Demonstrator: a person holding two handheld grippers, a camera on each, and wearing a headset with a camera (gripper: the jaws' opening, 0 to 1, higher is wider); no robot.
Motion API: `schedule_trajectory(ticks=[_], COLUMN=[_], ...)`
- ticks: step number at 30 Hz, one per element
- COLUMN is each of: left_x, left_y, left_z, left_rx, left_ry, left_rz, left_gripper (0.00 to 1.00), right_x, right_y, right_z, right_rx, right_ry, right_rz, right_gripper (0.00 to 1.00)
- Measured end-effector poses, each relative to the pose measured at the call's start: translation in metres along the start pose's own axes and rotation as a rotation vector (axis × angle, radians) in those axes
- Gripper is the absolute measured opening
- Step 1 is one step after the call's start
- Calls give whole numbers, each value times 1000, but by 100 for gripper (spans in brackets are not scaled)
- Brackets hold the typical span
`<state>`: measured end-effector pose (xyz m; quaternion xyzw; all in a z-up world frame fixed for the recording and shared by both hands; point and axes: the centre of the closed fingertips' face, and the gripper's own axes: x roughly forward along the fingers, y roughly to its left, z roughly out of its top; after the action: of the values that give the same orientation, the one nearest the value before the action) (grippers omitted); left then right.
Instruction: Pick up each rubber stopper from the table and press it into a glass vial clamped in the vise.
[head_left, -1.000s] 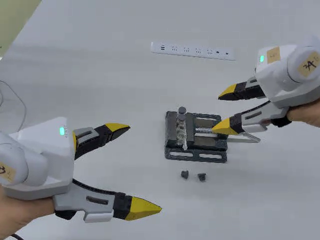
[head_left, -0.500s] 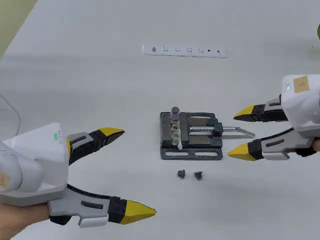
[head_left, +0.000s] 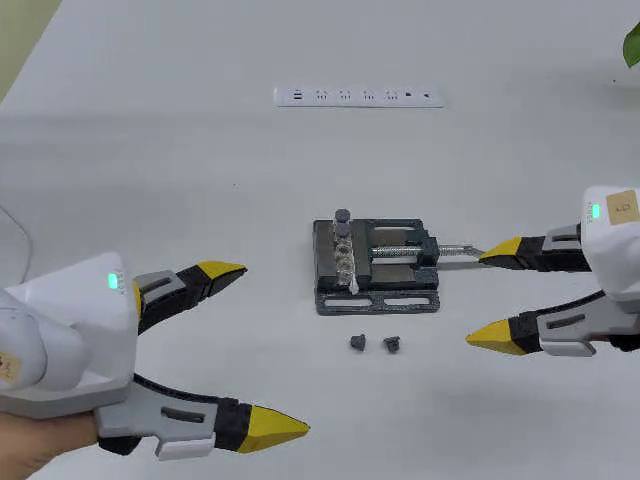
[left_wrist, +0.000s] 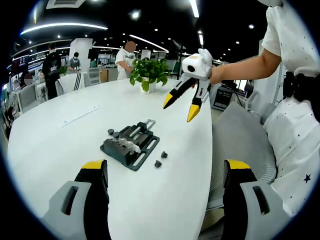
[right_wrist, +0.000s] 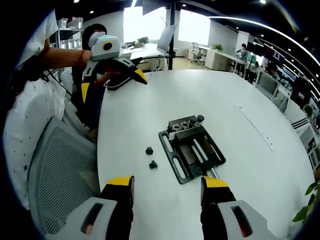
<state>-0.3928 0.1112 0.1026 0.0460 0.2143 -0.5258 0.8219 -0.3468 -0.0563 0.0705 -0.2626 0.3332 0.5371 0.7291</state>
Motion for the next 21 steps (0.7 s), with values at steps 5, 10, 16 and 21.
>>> schedule_trajectory(ticks=[5, 10, 16, 21], left_x=[3, 5, 11, 22], left_y=[0, 1, 1, 0], left_z=[-3, -4, -8, -14], left_rx=[5, 14, 30, 69], left_ry=[11, 19, 37, 64], left_rz=[-8, -17, -37, -69], left_gripper=[95, 95, 92, 84], right_x=[-4, -12, -24, -33], right_y=[5, 9, 13, 19], right_z=[-3, -7, -18, -27], right_rx=[20, 33, 58, 80], right_ry=[-27, -64, -96, -116], right_rz=[3, 5, 9, -4], right_gripper=[57, 64, 72, 74])
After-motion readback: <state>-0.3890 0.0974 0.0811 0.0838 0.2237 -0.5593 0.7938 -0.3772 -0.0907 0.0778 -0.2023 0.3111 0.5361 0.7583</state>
